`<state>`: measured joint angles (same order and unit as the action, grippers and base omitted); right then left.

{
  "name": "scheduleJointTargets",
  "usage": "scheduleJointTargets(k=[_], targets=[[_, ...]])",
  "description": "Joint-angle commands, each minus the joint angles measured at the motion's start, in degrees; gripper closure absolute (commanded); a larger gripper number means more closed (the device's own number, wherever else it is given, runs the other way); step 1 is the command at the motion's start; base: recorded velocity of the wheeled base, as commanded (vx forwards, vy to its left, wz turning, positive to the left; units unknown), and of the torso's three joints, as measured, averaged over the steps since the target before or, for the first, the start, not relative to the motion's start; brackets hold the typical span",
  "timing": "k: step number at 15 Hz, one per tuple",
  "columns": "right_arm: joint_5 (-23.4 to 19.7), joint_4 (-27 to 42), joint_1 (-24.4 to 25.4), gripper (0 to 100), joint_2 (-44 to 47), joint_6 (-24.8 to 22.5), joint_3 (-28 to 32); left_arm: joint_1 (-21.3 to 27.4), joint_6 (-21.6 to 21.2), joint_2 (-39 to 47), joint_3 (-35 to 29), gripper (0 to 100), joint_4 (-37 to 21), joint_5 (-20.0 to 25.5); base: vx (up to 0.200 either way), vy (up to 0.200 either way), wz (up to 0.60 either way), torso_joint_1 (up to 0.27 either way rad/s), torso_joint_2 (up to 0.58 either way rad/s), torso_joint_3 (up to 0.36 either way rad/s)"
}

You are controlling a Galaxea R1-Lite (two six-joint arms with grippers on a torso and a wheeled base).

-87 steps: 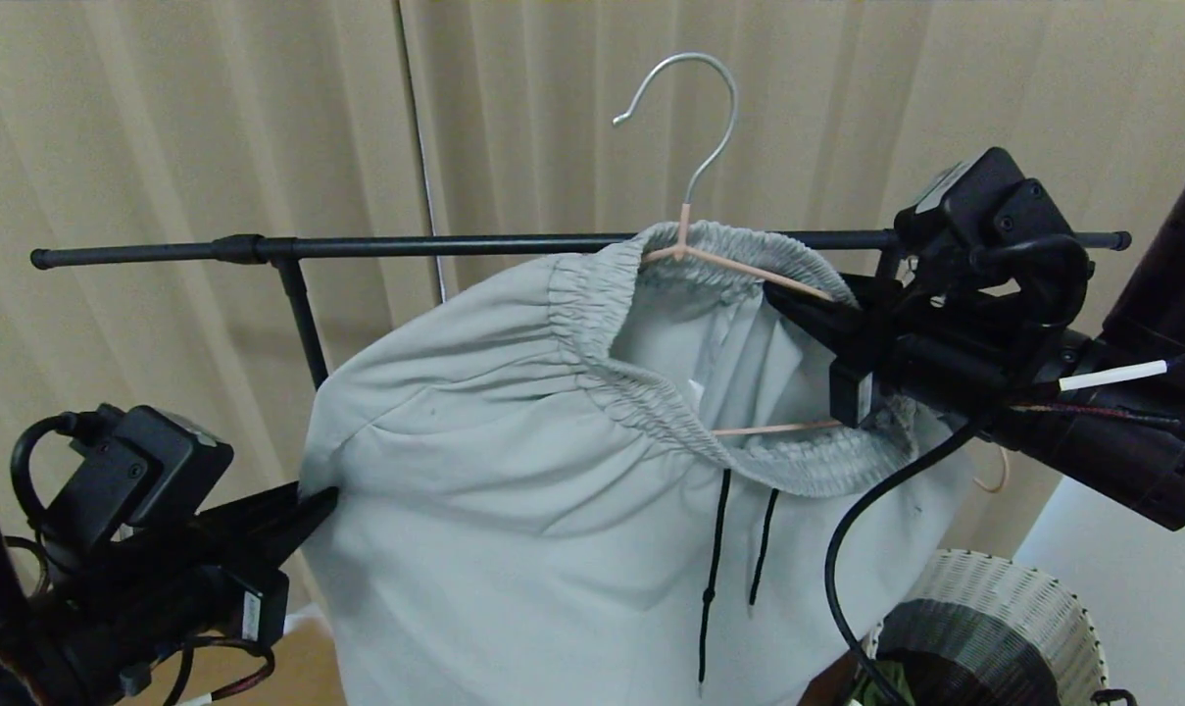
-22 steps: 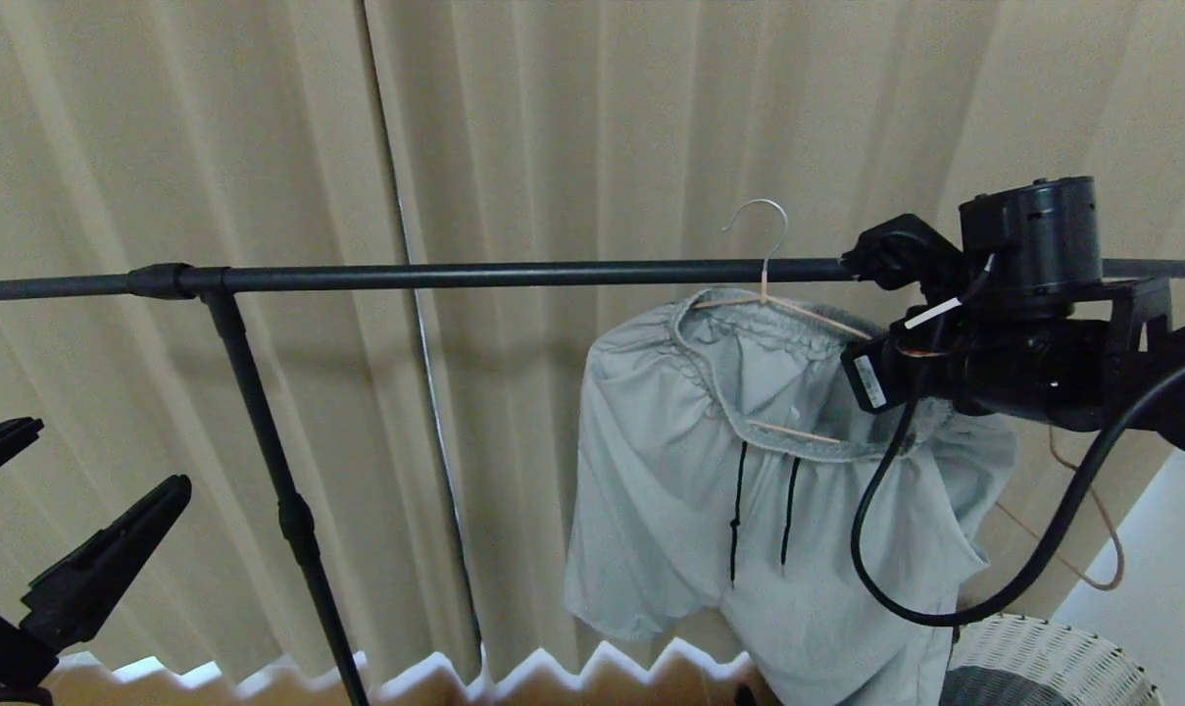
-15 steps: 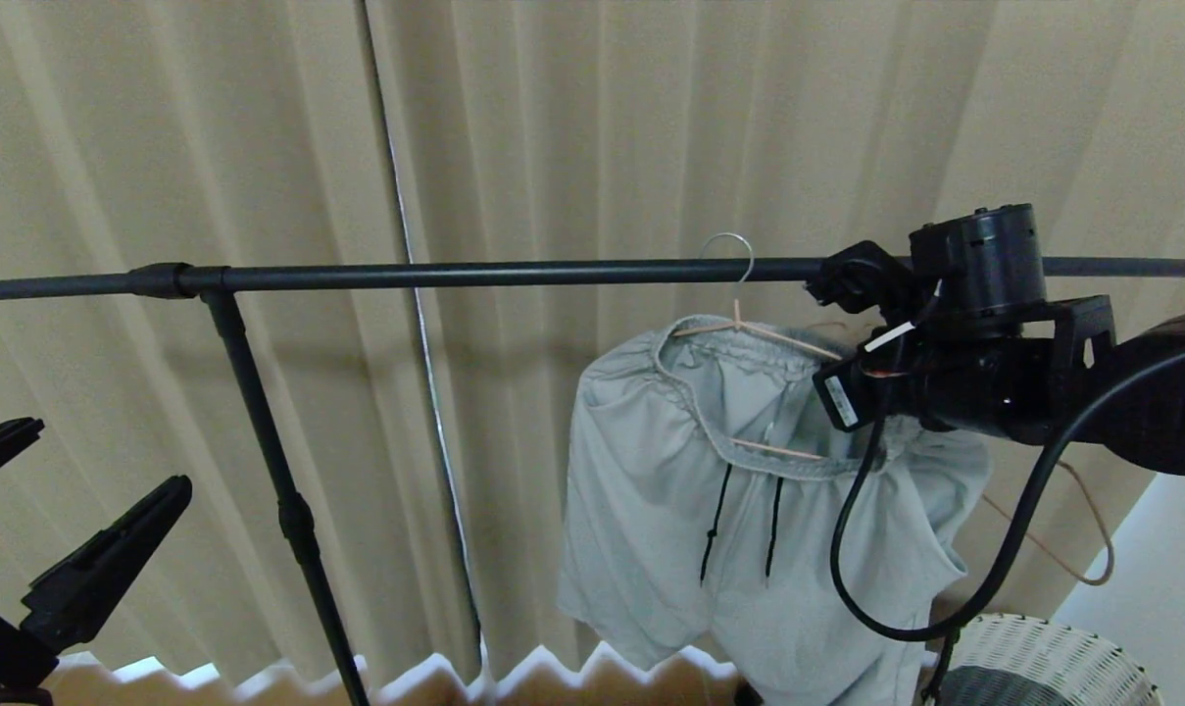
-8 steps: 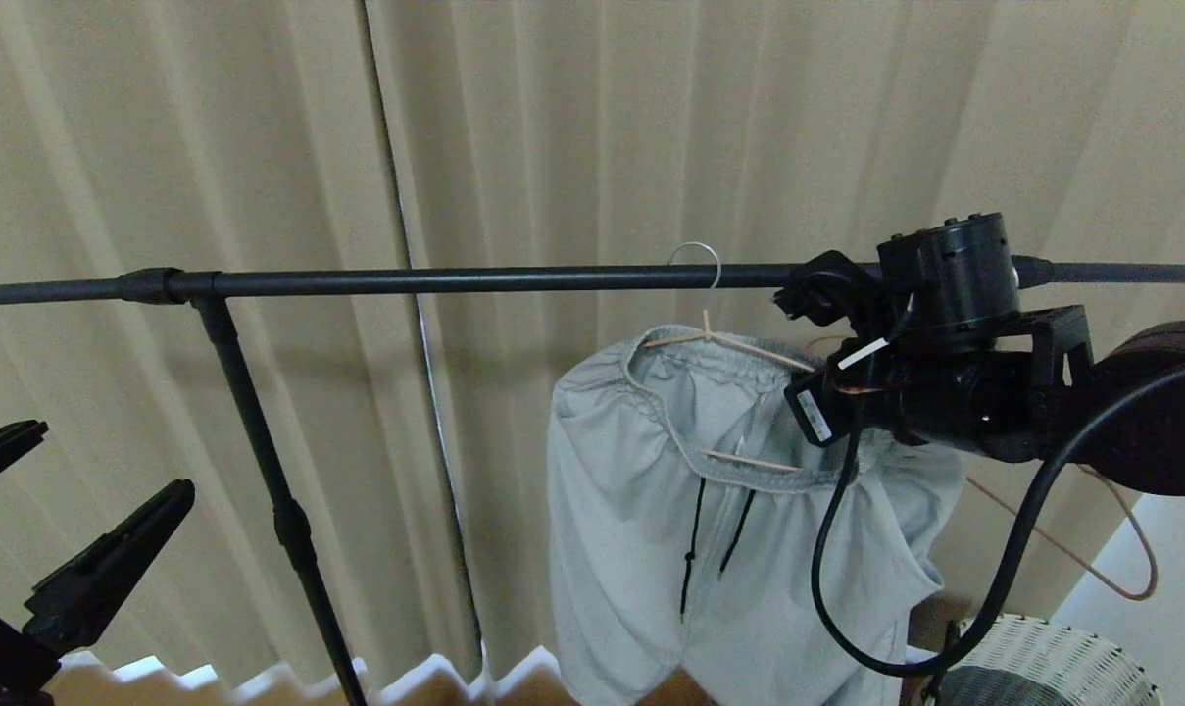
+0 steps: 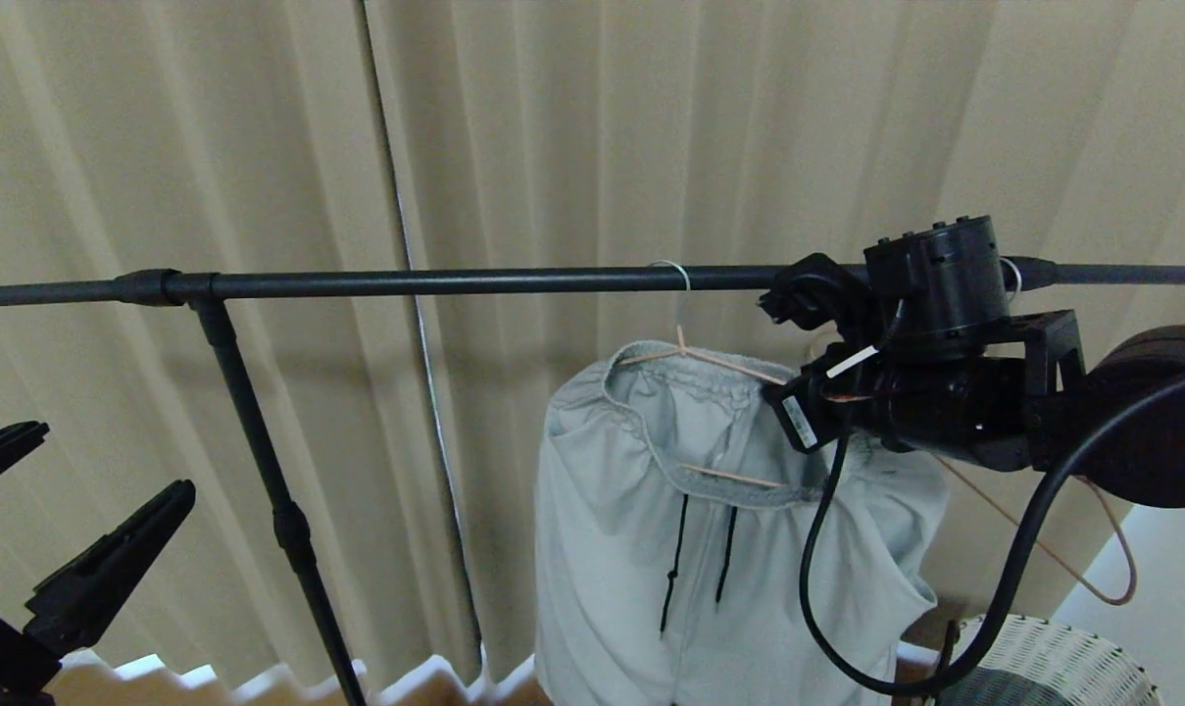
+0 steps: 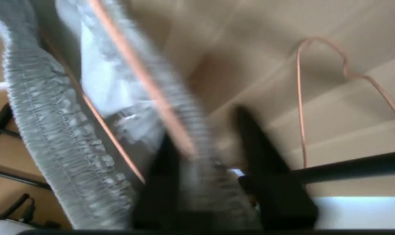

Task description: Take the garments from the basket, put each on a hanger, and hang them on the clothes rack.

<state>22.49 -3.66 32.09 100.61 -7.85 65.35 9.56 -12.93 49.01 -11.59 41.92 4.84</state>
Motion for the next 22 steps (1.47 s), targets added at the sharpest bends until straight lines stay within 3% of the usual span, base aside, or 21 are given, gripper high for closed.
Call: scheduleJointTargets(k=[1,3,10,17,22], targets=[[-1.3,-0.4,0.9,0,-0.1,2.4,-1.2,0.0,0.0,0.2,-0.1,0,0.0,0.0,0.000,0.000,0.00,0.000,0.00,0.000],[-4.2,-2.6,2.1,0,-0.1,7.1,-2.1,0.0,0.0,0.2,-0.1,0,0.0,0.0,0.000,0.000,0.00,0.000,0.00,0.000],[-12.9,-17.1,2.1,0,-0.2,7.5,-9.4,0.0,0.0,0.8,0.1,0,0.0,0.0,0.000,0.000,0.00,0.000,0.00,0.000],[-14.8,-19.1,2.0,0,-0.6,7.7,-10.8,-0.1,0.0,1.1,0.1,0,0.0,0.0,0.000,0.000,0.00,0.000,0.00,0.000],[-18.4,-26.6,1.8,0,-0.1,7.7,-12.6,-0.1,0.0,1.9,0.3,0,0.0,0.0,0.000,0.000,0.00,0.000,0.00,0.000]])
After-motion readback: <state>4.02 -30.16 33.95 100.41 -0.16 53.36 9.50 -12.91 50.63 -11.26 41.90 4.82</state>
